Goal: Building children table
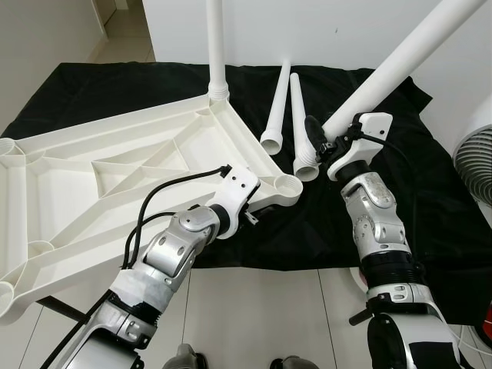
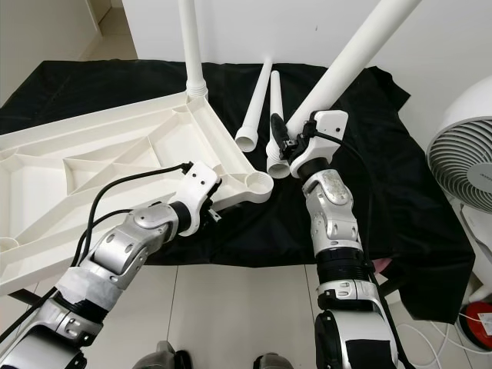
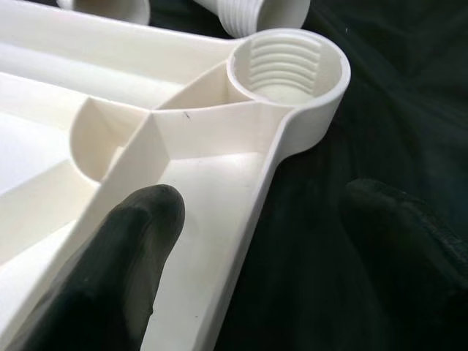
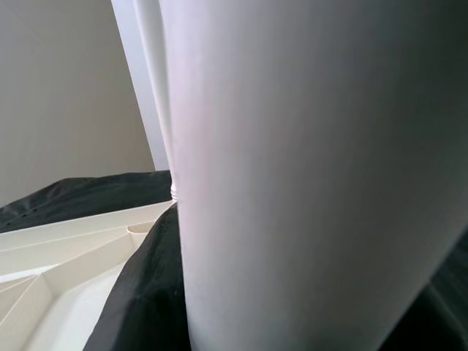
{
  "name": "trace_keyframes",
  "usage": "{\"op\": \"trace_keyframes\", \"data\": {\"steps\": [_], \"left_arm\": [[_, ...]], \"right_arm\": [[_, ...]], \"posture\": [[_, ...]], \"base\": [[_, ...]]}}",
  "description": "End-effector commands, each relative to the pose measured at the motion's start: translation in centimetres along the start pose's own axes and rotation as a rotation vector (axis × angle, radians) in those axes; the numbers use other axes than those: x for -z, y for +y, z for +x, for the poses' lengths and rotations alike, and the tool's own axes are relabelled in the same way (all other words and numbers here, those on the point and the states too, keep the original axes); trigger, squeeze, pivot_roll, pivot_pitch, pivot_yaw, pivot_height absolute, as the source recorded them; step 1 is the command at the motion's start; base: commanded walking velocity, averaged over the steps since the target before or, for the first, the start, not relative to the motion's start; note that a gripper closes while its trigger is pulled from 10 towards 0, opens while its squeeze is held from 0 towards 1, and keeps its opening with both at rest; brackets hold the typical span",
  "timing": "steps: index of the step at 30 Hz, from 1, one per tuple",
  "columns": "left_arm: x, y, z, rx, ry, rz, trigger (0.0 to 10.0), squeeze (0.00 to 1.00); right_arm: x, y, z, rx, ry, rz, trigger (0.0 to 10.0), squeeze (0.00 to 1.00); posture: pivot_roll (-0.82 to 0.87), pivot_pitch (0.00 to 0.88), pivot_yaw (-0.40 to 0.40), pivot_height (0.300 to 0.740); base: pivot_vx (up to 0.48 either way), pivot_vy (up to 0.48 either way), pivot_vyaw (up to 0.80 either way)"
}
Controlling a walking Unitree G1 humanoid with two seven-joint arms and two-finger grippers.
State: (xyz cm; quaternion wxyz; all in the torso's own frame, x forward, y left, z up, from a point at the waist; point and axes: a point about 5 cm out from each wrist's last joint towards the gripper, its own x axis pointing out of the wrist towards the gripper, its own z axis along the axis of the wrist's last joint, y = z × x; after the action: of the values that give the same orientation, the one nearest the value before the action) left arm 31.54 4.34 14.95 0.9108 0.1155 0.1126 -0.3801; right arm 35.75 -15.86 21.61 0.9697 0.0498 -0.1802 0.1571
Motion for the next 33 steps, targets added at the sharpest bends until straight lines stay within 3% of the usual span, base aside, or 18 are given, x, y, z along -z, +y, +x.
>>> {"op": "trace_keyframes", "data": {"steps": [1, 14, 15, 17, 18, 21, 22, 33], "left_arm": [[0.5, 0.9, 0.3, -0.152, 0.042, 0.009, 10.0, 0.0], [-0.8, -0.2, 1.7, -0.059, 0.045, 0.083, 10.0, 0.0], [-0.9, -0.6, 1.8, -0.025, 0.037, 0.098, 4.4, 0.0], [-1.0, -0.9, 1.9, -0.002, 0.031, 0.124, 4.0, 0.0], [-0.9, -1.2, 1.9, 0.02, 0.033, 0.14, 1.8, 0.0], [-0.8, -1.4, 1.9, 0.032, 0.036, 0.149, 2.0, 0.0], [-0.6, -1.6, 1.8, 0.052, 0.043, 0.159, 0.0, 0.0], [0.6, -2.6, 0.0, 0.206, 0.048, 0.233, 0.0, 0.0]], "right_arm": [[-0.6, 0.0, 0.2, -0.003, -0.018, 0.001, 10.0, 0.0], [-0.7, -0.2, 0.2, 0.001, -0.017, -0.014, 10.0, 0.0], [-0.7, -0.2, 0.2, 0.002, -0.017, -0.015, 10.0, 0.0], [-0.7, -0.3, 0.2, 0.004, -0.016, -0.018, 10.0, 0.0], [-0.7, -0.4, 0.1, 0.009, -0.015, -0.021, 10.0, 0.0], [-0.7, -0.5, 0.0, 0.012, -0.014, -0.022, 10.0, 0.0], [-0.7, -0.5, 0.0, 0.015, -0.013, -0.024, 10.0, 0.0], [-0.8, -0.9, -0.1, 0.025, -0.01, -0.034, 10.0, 0.0]], "posture": [[-0.09, 0.067, 0.054, 0.74], [-0.09, 0.062, 0.067, 0.74], [-0.09, 0.065, 0.072, 0.74], [-0.09, 0.068, 0.075, 0.74], [-0.09, 0.068, 0.075, 0.74], [-0.09, 0.068, 0.075, 0.74], [-0.1, 0.074, 0.079, 0.74], [-0.1, 0.08, 0.082, 0.74]], "base": [[0.0, 0.0, 0.0], [0.0, 0.0, 0.0], [0.0, 0.0, 0.0], [0.0, 0.0, 0.0], [0.0, 0.0, 0.0], [0.0, 0.0, 0.0], [0.0, 0.0, 0.0], [0.0, 0.0, 0.0]]}}
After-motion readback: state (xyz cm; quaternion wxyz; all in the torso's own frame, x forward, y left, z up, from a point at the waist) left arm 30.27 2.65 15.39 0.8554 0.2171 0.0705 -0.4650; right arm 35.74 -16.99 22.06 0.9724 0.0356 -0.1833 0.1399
